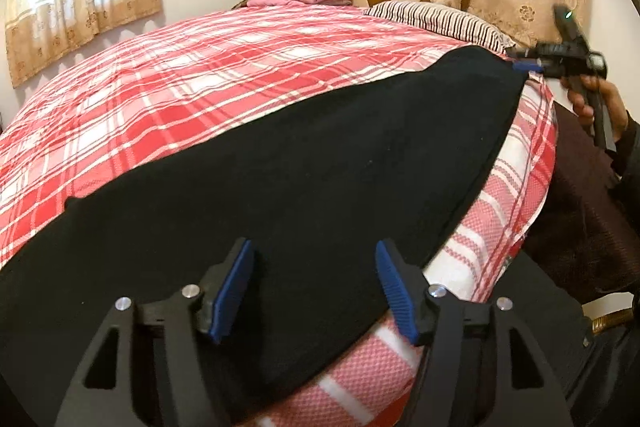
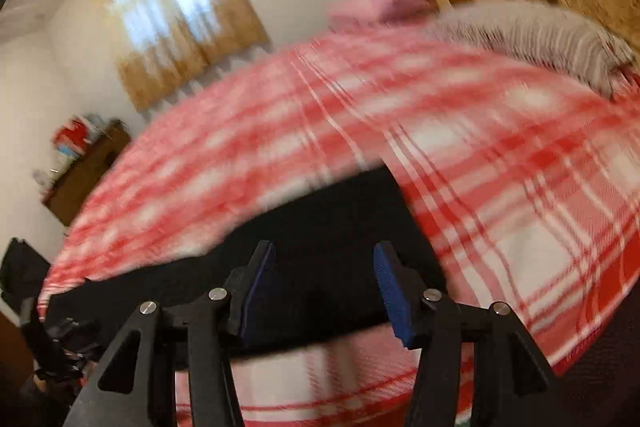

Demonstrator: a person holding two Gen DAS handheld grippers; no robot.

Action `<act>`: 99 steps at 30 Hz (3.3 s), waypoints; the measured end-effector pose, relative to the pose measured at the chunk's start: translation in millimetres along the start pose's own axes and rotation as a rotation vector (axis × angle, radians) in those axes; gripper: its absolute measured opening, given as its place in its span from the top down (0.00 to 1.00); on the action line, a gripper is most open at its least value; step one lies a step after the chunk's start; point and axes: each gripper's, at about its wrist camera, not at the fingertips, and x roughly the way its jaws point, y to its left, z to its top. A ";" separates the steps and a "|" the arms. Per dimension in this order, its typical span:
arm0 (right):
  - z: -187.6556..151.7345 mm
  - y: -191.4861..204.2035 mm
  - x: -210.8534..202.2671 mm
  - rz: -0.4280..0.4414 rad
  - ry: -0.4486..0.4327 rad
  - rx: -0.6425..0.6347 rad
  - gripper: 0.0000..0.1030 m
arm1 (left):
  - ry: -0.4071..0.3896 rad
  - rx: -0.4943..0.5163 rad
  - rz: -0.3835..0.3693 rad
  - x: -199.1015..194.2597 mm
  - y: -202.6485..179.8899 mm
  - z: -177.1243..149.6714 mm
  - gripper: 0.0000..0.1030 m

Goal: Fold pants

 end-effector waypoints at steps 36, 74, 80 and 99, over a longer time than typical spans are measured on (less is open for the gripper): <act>-47.8 252.3 61.2 0.339 0.218 -0.396 0.48 | -0.079 -0.243 0.270 -57.2 117.6 -59.4 0.15; -101.4 494.4 223.2 0.467 0.498 -0.417 0.96 | -0.107 -0.163 0.311 -48.4 115.1 -68.7 0.00; -88.4 473.0 201.7 0.502 0.431 -0.399 0.81 | -0.132 -0.209 0.280 -54.4 123.7 -65.3 0.00; -66.3 303.9 116.3 0.379 0.254 -0.301 0.60 | -0.116 -0.187 0.354 -59.9 99.7 -74.2 0.00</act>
